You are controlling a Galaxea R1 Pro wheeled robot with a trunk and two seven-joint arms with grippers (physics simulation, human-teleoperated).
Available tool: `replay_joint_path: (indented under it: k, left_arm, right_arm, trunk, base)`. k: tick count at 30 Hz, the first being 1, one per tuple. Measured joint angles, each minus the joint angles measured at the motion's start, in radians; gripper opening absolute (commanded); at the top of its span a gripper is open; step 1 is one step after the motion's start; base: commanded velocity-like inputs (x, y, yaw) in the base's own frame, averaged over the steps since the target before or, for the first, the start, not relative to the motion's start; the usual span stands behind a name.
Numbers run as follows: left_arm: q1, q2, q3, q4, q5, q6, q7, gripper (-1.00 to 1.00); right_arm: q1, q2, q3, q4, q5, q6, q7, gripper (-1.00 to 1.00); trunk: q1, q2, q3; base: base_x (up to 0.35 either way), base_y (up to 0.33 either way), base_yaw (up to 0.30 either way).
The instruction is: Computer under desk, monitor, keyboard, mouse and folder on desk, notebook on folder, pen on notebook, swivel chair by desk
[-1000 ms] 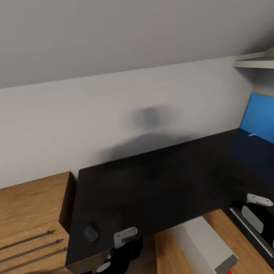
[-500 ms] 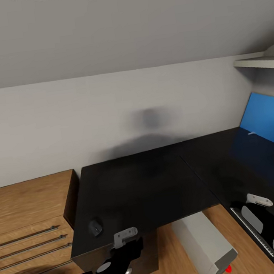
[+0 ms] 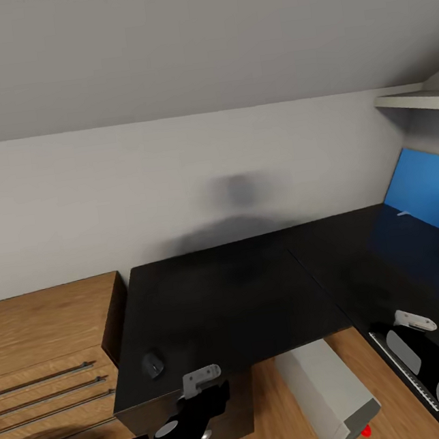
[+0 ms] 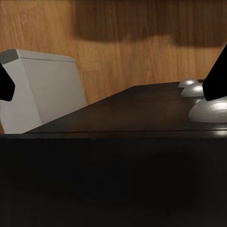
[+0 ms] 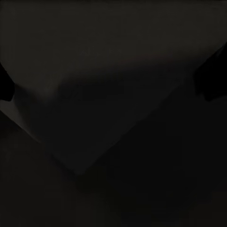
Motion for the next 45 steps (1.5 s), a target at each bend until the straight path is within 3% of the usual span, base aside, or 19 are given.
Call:
replay_joint_path:
  k: [25,45]
  left_arm:
    - [0.000,-0.014,0.000,0.018,0.001,0.000,-0.003,1.00]
    - [0.000,-0.014,0.000,0.018,-0.001,0.000,-0.003,1.00]
  right_arm:
    - [0.001,0.002,-0.004,-0.059,-0.016,-0.137,-0.003,1.00]
    - [0.001,0.000,-0.005,-0.055,-0.018,-0.137,-0.002,1.00]
  trunk:
    - [0.000,0.000,0.000]
    - [0.000,0.000,0.000]
  base:
    - [0.000,0.000,-0.004]
    - [0.000,0.000,-0.248]
